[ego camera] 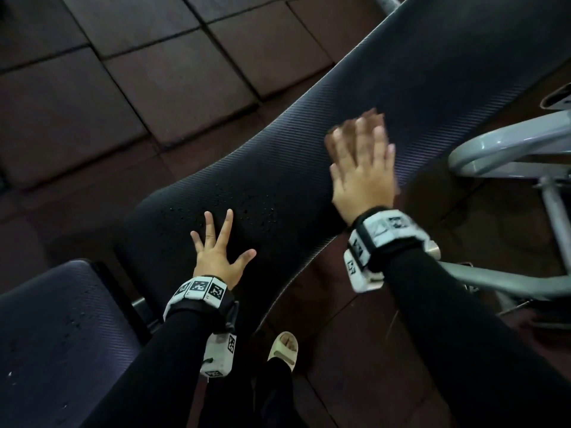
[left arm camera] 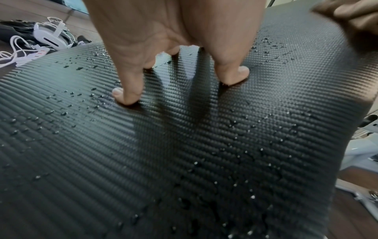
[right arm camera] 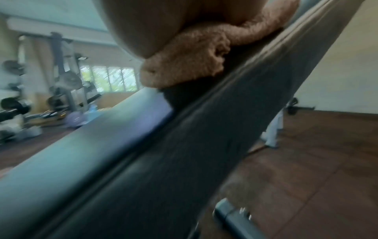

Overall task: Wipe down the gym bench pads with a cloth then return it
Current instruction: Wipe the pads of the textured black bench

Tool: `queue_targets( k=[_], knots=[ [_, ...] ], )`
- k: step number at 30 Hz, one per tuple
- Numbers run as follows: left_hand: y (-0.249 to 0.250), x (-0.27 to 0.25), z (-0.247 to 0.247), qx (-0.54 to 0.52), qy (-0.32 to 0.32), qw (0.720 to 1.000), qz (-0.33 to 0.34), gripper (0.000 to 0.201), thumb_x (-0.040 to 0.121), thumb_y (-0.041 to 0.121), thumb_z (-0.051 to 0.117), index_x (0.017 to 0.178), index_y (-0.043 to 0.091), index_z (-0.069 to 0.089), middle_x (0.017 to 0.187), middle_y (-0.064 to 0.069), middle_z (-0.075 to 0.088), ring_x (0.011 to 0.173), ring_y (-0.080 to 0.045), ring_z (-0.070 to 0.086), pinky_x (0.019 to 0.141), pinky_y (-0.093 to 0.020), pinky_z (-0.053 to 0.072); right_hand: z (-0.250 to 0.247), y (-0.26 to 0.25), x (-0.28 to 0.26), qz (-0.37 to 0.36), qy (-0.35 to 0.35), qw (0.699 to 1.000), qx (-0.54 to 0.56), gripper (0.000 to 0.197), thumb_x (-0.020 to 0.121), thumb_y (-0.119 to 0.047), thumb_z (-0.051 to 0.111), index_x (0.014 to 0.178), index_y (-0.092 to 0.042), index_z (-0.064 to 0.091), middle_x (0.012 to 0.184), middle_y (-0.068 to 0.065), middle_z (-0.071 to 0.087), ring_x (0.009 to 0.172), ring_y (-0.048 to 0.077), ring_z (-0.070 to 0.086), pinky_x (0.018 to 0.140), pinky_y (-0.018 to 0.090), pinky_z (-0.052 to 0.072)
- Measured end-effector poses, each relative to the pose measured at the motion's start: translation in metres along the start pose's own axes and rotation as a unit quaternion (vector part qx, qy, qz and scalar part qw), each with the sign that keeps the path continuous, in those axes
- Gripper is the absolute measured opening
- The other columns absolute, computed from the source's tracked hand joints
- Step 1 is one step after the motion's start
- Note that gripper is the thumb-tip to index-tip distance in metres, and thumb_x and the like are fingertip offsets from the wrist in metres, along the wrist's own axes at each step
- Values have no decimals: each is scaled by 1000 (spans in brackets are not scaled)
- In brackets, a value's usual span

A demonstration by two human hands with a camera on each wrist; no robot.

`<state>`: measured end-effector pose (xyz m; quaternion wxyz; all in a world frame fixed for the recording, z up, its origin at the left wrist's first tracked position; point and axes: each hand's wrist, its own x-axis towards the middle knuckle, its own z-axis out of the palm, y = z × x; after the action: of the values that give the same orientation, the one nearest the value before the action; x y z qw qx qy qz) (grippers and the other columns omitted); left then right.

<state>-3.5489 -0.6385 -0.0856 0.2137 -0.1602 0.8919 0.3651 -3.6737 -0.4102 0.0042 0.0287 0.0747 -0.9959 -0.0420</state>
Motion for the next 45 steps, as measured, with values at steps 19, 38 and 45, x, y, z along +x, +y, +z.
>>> queue_targets(
  k=[19, 38, 45],
  knots=[
    [-81, -18, -6, -84, 22, 992, -97, 104, 67, 60, 72, 141, 58, 0, 156, 17, -14, 145, -29, -11, 111, -55, 20, -18, -9, 1, 41, -63, 997, 19, 56, 99, -33, 35, 148, -36, 9, 158, 0, -6, 144, 28, -9, 115, 46, -5],
    [-110, -19, 3, -178, 5, 979, -97, 111, 70, 33, 82, 133, 66, -4, 143, 29, -22, 140, -40, -18, 113, -58, 14, 35, -132, -36, -253, -184, 949, 34, 70, 80, -14, 50, 142, -40, 32, 156, -12, 7, 145, 24, -6, 112, 38, -14],
    [-109, -19, 2, -179, -5, 979, -102, 112, 72, 28, 81, 136, 62, -5, 145, 28, -25, 140, -37, -21, 112, -60, 16, 1, -96, 34, -79, -133, 988, 22, 63, 90, -19, 45, 144, -42, 23, 158, -10, -3, 144, 28, -10, 114, 47, -9]
  ],
)
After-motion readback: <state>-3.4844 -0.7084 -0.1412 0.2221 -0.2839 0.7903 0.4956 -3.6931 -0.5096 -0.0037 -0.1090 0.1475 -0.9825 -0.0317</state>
